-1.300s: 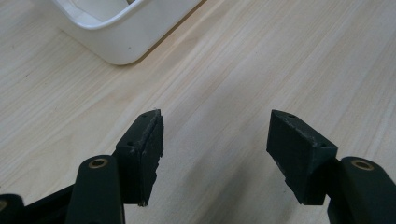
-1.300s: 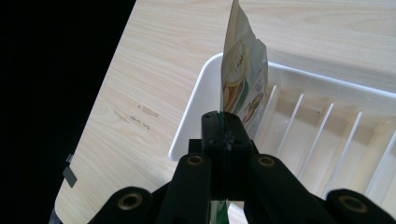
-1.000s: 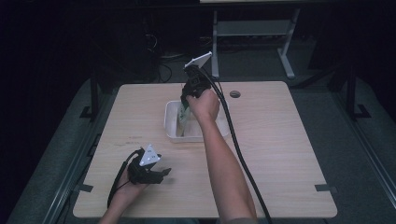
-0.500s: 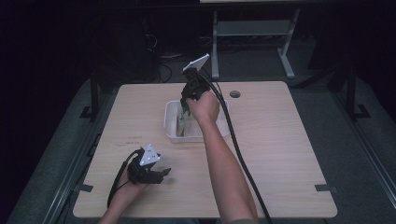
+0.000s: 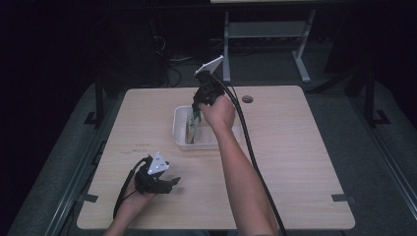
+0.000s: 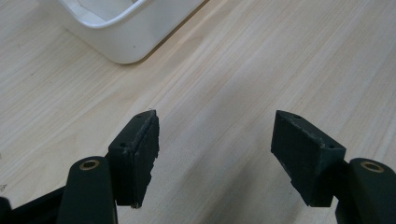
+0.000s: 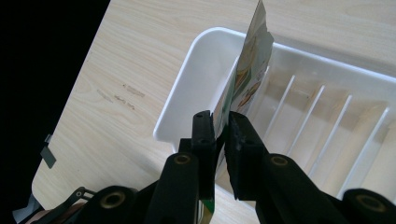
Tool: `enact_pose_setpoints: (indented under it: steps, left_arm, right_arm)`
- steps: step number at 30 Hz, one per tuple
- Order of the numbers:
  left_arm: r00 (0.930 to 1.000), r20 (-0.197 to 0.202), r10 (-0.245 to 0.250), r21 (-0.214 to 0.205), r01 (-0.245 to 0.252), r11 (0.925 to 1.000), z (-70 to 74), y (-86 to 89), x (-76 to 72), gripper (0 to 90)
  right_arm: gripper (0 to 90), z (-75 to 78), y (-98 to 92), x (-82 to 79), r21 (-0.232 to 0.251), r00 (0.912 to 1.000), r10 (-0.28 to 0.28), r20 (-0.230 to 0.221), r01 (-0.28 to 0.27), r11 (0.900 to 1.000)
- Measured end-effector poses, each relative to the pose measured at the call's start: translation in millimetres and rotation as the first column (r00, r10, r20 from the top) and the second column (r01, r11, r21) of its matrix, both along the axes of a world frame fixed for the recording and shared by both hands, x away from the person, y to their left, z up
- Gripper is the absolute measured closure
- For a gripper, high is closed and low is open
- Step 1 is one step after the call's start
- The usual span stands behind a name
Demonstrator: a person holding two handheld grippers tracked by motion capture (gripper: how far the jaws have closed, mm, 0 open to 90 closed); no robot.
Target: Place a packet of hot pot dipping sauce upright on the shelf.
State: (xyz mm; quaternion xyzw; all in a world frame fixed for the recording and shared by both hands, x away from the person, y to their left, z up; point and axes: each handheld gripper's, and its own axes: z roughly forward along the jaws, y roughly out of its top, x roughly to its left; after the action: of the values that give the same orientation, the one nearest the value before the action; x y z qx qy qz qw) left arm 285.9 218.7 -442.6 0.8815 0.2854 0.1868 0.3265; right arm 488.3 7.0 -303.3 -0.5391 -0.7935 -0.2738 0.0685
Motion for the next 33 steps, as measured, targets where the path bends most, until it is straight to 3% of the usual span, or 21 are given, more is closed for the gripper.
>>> enact_pose_setpoints:
  steps: [16, 33]
  left_arm:
    - [1.0, 0.002, 0.002, 0.004, -0.002, 1.0, 0.0, -0.4, -0.4, 31.6]
    - [1.0, 0.006, 0.008, 0.004, -0.008, 1.0, -0.1, -1.0, -0.8, 30.6]
  right_arm:
    - [77.0, 8.1, -10.8, -9.9, 0.023, 0.9997, 0.018, 0.017, -0.019, 0.9996]
    - [75.0, 16.6, -25.6, -25.8, 0.077, 0.9977, 0.059, 0.033, -0.061, 0.9951]
